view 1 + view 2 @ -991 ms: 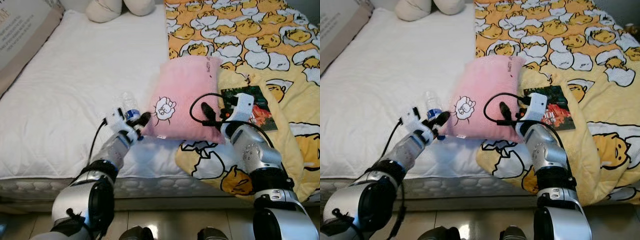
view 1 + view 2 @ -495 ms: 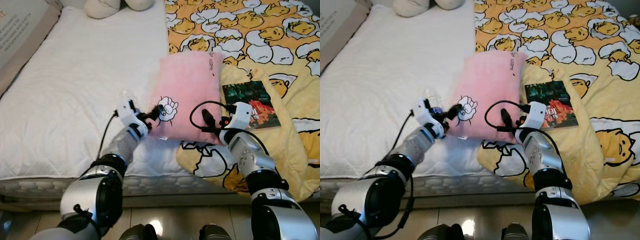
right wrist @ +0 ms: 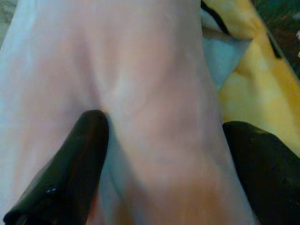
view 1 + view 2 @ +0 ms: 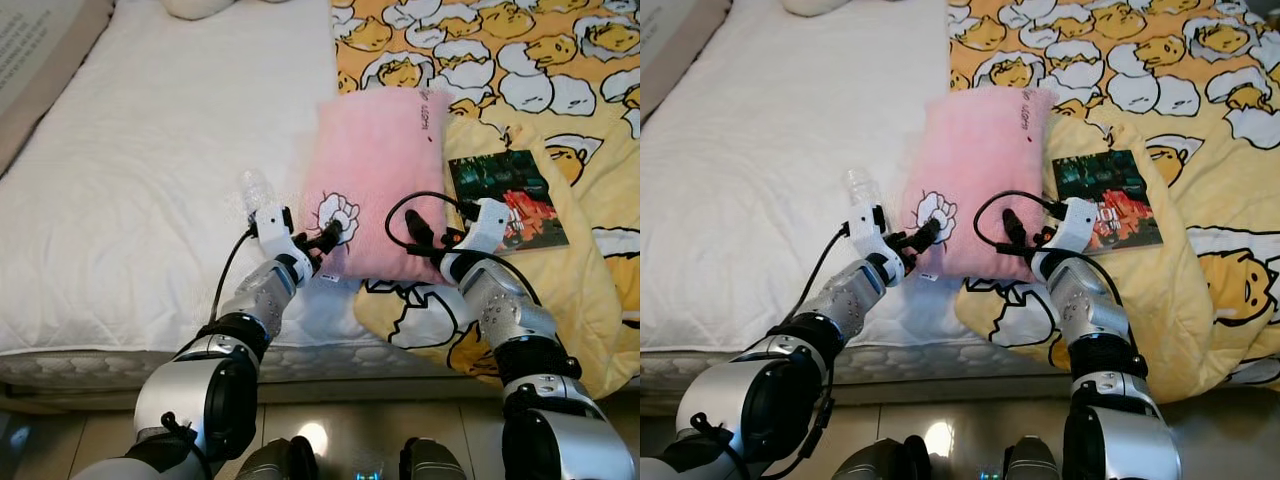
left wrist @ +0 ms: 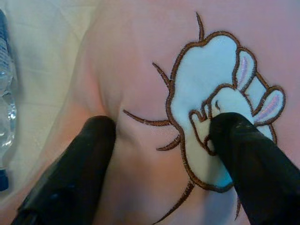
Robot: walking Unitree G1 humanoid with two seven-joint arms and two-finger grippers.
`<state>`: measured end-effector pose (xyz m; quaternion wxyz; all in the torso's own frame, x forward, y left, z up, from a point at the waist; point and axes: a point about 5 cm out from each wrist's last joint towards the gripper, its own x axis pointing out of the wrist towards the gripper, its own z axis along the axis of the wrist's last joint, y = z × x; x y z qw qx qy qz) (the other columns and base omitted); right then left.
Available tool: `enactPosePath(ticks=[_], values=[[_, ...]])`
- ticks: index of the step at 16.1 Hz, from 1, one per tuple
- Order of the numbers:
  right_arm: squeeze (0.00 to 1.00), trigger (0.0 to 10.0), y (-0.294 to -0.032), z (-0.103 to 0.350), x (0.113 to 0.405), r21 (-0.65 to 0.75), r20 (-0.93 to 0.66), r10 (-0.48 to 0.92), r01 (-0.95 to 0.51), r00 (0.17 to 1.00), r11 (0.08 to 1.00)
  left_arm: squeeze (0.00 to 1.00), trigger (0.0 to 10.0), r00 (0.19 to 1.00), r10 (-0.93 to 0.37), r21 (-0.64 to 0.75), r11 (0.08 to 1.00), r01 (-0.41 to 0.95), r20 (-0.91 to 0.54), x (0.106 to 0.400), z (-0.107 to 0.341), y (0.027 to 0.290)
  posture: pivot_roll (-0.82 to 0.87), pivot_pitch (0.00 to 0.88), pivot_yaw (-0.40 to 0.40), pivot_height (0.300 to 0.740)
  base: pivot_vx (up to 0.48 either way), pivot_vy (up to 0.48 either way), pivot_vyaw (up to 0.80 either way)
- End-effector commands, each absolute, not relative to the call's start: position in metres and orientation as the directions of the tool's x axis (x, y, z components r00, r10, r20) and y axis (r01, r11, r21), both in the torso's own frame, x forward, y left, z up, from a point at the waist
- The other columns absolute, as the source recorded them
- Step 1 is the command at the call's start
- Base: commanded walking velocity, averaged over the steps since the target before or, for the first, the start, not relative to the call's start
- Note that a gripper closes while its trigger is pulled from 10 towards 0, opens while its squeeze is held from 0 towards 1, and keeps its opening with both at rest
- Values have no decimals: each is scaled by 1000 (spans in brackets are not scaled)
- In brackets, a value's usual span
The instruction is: Clean up the room
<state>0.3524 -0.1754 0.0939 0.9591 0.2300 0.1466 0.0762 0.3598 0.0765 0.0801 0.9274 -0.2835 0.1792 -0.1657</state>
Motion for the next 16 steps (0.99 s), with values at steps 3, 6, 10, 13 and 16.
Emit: enactPosePath(ticks=[3, 6, 10, 13, 16], values=[[0, 0, -165, 87, 346, 529, -272, 266, -87, 925, 844, 0, 0, 850, -458, -626, 751, 213, -260, 350, 68, 69, -287, 187, 164, 740, 0, 0, 0], [0, 0, -163, 87, 342, 584, -272, 309, -99, 911, 806, 0, 0, 854, -469, -659, 719, 221, -225, 351, 71, 70, -285, 182, 165, 740, 0, 0, 0], [0, 0, -164, 84, 336, 554, -293, 320, -113, 901, 825, 0, 0, 840, -506, -642, 713, 281, -196, 348, 70, 65, -289, 177, 165, 740, 0, 0, 0], [0, 0, -162, 76, 331, 490, -319, 325, -138, 890, 861, 0, 0, 845, -497, -634, 722, 276, -198, 347, 67, 69, -277, 165, 167, 740, 0, 0, 0], [0, 0, -159, 74, 332, 484, -324, 336, -150, 884, 862, 0, 0, 851, -482, -620, 737, 268, -206, 348, 67, 74, -254, 146, 163, 740, 0, 0, 0]])
